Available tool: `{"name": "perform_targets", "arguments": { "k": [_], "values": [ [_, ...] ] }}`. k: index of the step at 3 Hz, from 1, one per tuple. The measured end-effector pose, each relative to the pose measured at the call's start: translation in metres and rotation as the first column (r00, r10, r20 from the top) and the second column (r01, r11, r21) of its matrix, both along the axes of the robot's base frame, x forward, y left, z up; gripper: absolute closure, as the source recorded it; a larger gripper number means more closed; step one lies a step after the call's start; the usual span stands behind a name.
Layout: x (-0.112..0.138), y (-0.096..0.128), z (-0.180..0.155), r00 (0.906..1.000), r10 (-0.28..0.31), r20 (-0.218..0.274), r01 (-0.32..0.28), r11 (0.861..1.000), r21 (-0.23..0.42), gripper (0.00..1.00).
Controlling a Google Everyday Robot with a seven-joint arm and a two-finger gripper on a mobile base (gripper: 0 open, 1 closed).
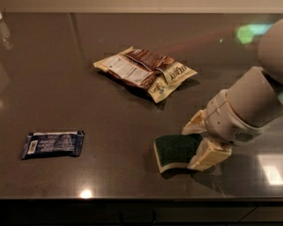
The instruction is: Move sponge near rxbar blueberry
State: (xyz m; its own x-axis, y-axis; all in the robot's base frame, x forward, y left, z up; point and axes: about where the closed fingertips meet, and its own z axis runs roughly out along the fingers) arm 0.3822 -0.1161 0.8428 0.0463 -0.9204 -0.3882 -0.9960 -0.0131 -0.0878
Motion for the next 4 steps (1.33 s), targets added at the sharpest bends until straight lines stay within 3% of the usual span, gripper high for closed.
{"name": "perform_targets", "arguments": {
  "k": [1,2,4],
  "values": [
    [0.007,0.015,0.02,0.9999,-0.006,0.014,0.006,1.0,0.005,0.87],
    [0.016,0.041,0.036,0.9998,0.0,0.021,0.0,1.0,0.013,1.0],
    [0.033,0.104,0.03,0.9993,0.017,0.034,-0.019,0.999,0.045,1.0]
  ]
}}
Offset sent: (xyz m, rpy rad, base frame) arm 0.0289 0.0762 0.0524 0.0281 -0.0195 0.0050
